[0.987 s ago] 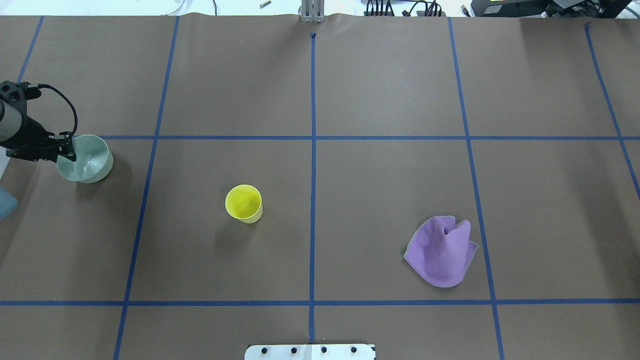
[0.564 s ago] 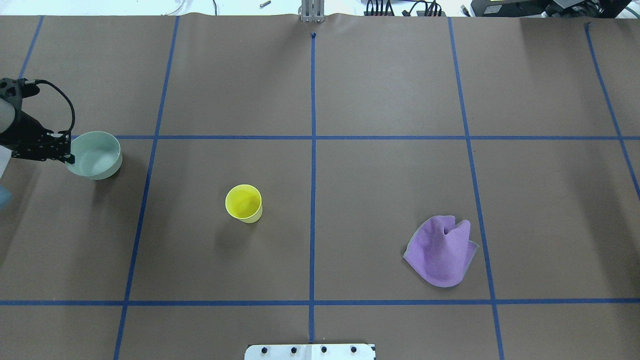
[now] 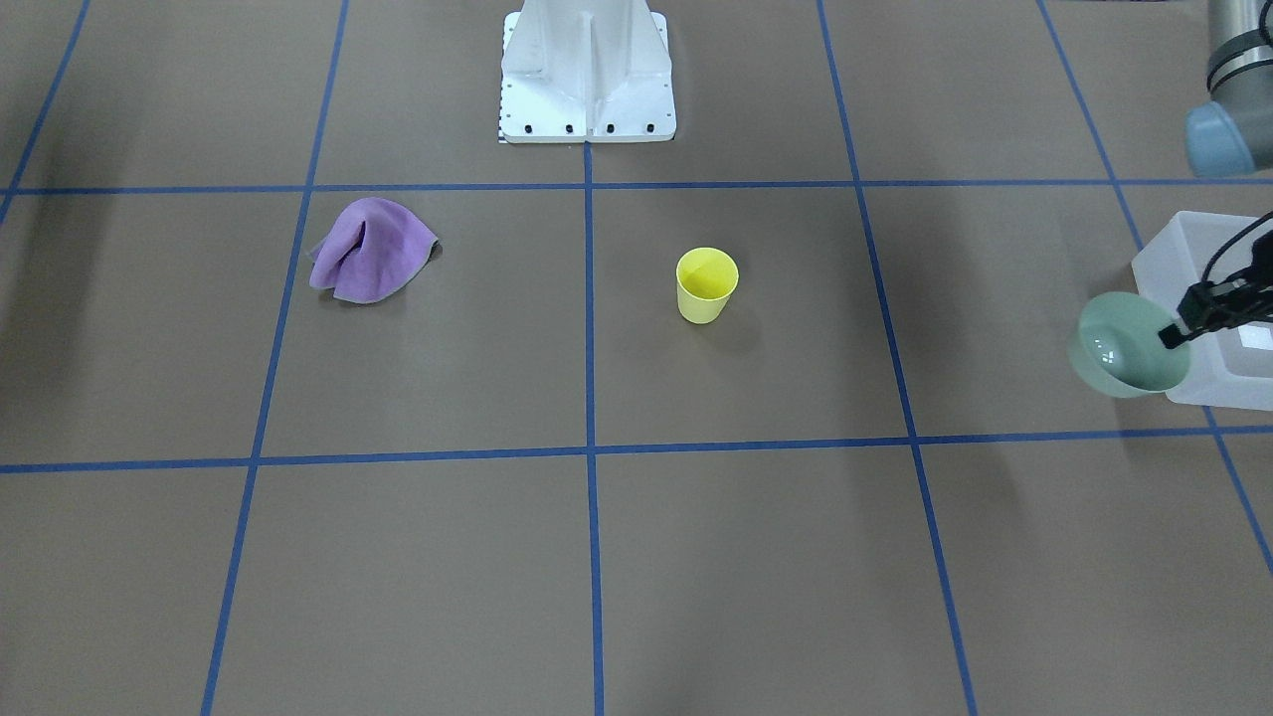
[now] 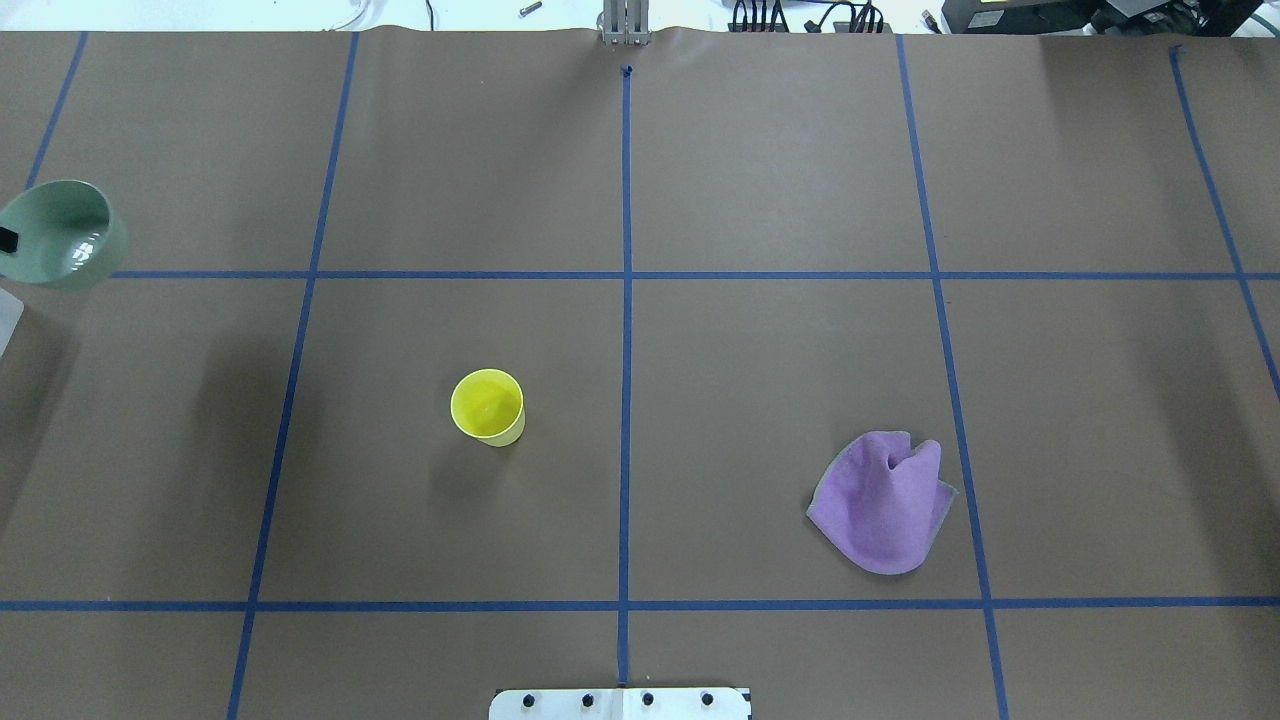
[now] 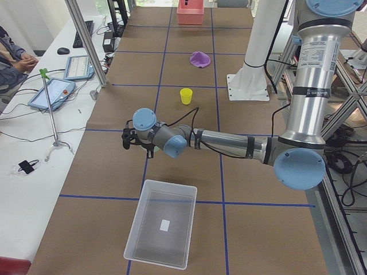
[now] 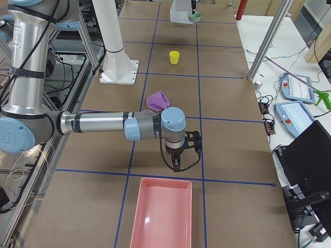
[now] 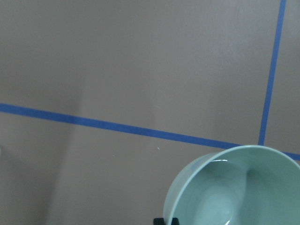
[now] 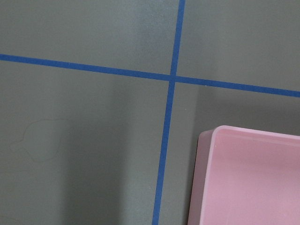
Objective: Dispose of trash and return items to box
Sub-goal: 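Lift the bowl with the left gripper and place it in the clear bin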
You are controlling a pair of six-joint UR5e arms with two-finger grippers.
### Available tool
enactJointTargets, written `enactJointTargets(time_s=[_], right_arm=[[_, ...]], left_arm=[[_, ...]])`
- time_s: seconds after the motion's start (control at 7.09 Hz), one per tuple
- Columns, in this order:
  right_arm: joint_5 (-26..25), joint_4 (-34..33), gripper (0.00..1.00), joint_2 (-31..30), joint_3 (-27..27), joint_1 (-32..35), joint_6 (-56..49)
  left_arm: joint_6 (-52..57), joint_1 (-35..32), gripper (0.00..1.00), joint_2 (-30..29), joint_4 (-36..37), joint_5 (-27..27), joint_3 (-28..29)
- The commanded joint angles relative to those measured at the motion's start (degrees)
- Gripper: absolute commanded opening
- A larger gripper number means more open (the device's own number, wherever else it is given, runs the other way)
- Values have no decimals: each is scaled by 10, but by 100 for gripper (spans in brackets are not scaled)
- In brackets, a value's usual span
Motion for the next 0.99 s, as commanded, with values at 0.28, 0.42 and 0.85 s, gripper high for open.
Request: enactJointTargets(time_s=[0.28, 0.42, 0.85], right_arm=[[-1, 0, 100, 0, -1, -3, -1], [-1, 0, 100, 0, -1, -3, -1], [-1, 0, 100, 0, -2, -6, -1]], left_arm=[[475, -201, 0, -1, 144, 3, 156], [504, -202, 0, -9, 117, 3, 215], [500, -201, 0, -53, -34, 3, 406]])
